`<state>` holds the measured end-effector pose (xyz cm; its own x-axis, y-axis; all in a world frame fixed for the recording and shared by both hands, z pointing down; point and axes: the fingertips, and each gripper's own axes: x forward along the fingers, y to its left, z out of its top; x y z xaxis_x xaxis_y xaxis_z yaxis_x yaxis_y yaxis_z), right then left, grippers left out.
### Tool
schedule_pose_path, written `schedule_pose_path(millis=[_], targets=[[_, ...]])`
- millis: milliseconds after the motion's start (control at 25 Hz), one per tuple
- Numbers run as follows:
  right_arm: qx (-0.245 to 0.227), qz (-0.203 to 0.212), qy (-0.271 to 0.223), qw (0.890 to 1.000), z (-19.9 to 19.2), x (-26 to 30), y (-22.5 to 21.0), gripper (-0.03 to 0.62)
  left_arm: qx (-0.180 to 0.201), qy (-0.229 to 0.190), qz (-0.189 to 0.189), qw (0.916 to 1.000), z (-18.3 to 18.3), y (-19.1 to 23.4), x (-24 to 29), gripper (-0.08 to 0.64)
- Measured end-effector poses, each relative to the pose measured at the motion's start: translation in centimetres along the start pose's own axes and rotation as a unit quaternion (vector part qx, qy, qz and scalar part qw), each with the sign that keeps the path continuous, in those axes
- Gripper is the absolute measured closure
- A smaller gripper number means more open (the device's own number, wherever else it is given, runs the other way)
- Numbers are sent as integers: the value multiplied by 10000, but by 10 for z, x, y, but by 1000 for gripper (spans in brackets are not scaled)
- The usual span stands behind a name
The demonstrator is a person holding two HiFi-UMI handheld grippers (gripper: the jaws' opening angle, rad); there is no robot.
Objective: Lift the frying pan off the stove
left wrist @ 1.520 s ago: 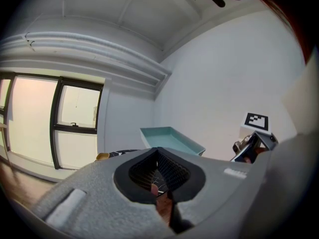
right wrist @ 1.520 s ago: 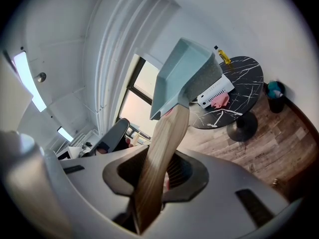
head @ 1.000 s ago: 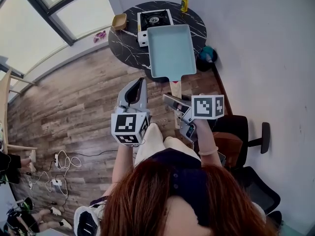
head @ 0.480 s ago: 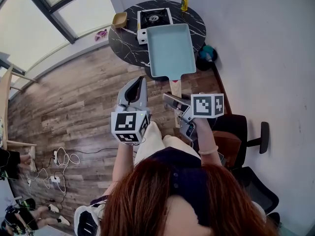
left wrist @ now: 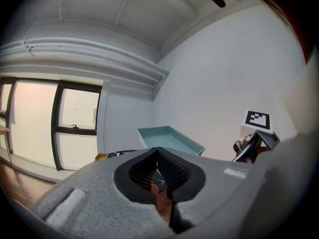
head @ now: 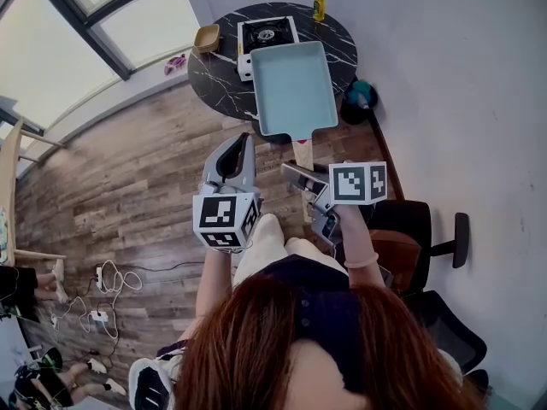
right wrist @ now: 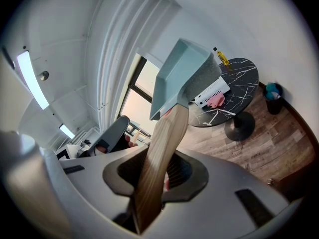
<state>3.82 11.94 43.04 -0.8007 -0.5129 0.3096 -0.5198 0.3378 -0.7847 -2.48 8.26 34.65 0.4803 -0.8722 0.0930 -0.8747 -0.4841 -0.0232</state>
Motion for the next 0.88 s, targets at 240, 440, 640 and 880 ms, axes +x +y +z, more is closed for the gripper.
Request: schedule_pose_path(millis=[240, 440, 640, 880], targets=[[-40, -15, -57, 10000, 6, 1, -1, 492, 71, -35, -62, 9999, 5, 1, 5, 548], [-73, 8, -65, 10000, 8, -2, 0, 492, 119, -99, -43, 9999, 9, -2, 4, 548], [-56, 9, -29, 10000, 10, 4, 0, 492, 85, -118, -30, 9999, 10, 5, 8, 548], [3, -36, 37, 10000, 17, 20, -3, 492, -19, -31, -69, 10000, 3, 20, 19, 548]])
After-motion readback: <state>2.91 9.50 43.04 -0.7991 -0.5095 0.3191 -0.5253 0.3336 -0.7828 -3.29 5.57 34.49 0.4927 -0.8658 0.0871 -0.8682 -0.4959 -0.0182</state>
